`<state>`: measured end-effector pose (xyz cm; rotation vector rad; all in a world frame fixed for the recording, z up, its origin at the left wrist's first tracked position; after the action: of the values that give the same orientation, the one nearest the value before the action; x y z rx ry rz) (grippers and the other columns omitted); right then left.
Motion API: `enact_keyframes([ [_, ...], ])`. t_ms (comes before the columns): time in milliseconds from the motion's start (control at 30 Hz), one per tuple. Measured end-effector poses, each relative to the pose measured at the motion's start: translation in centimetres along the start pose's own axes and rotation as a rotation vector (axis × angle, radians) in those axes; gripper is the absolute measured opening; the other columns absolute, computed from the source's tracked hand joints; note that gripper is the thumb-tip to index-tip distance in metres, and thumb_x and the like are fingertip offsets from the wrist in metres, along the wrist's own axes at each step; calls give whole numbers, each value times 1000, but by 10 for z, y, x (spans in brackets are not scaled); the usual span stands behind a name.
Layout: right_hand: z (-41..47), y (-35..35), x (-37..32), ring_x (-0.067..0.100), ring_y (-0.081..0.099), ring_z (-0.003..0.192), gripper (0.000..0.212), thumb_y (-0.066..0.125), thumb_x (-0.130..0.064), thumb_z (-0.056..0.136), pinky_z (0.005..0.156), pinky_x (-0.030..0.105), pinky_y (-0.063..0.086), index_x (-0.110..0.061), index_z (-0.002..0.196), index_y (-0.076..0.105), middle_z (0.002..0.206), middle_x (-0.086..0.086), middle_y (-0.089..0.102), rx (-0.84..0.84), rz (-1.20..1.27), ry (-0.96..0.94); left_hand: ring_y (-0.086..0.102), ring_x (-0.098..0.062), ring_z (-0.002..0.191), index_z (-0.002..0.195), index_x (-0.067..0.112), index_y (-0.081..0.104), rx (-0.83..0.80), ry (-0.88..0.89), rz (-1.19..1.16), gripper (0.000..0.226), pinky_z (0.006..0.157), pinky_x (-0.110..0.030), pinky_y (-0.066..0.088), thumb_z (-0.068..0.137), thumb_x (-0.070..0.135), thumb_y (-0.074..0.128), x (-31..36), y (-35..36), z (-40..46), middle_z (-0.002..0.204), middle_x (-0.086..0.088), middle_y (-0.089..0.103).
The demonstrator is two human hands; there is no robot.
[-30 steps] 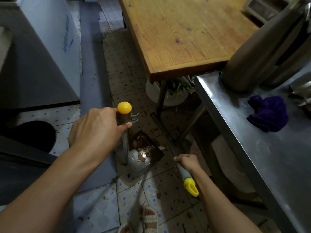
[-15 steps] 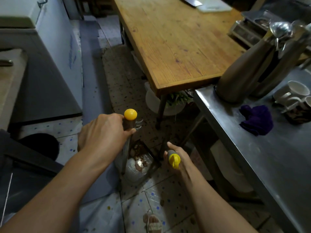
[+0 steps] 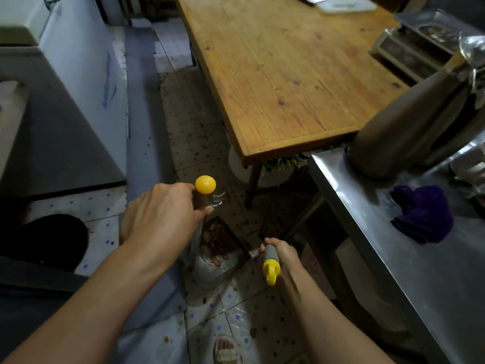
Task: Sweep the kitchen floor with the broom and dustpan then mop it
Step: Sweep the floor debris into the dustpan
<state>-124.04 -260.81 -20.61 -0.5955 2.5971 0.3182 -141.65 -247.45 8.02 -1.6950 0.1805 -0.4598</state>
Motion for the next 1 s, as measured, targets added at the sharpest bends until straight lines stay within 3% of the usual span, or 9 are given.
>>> enact_keyframes([
  [200,28,5,-34,26,50,51,11,56,6,87,59,39,48,9,77,53,62,17,54,116,-139,-77,43,-18,68,69,28,38,-2,-28,-20,36,59,-28,34,85,55,56,9,10,28,61,8,35],
  [367,51,-2,-58,28,56,56,12,59,4,85,55,36,50,8,75,55,65,19,56,199,-336,-93,43,-18,66,61,28,33,5,-43,-46,43,57,-28,33,85,55,56,12,12,51,61,8,38],
  [433,65,-5,-64,34,64,73,10,62,-1,82,73,45,56,8,79,58,77,21,62,229,-423,-106,44,-19,66,61,28,34,5,-39,-49,43,56,-28,34,85,55,56,13,12,58,61,8,40],
  [500,79,-8,-69,37,65,89,22,64,-6,83,86,44,54,12,94,60,90,21,63,260,-495,-116,45,-19,65,60,28,33,12,-29,-44,43,55,-28,35,85,56,55,14,13,63,61,8,40],
  [733,114,1,-61,35,56,117,39,57,-8,91,92,34,47,9,125,53,126,22,58,222,-700,-54,41,-15,67,65,30,30,42,-1,-20,41,54,-27,30,85,56,53,6,29,72,60,11,35],
  [800,120,3,-52,35,58,116,40,63,-9,87,91,30,50,8,123,56,125,19,60,190,-781,-55,41,-14,68,68,31,30,45,7,-22,38,56,-27,31,86,57,52,3,34,72,61,12,34],
  [900,129,6,-28,37,64,97,44,74,-8,75,86,44,56,12,111,59,114,24,63,162,-879,-31,42,-15,70,67,30,31,46,0,-15,40,57,-27,32,85,57,53,-5,38,69,61,11,34],
  [1000,114,19,-8,35,63,100,66,76,-15,77,78,37,56,12,129,45,117,23,59,112,-967,-28,43,-18,70,61,29,29,43,-5,1,45,56,-28,32,84,58,54,-13,38,62,60,10,35],
])
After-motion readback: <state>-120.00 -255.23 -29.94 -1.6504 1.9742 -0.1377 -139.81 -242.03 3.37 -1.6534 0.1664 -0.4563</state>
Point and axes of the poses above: each hand's wrist, its own z-axis towards the middle knuckle, its own y-axis out of the palm, x = y × z, the point moved 9 cm from there along z, towards the middle knuckle
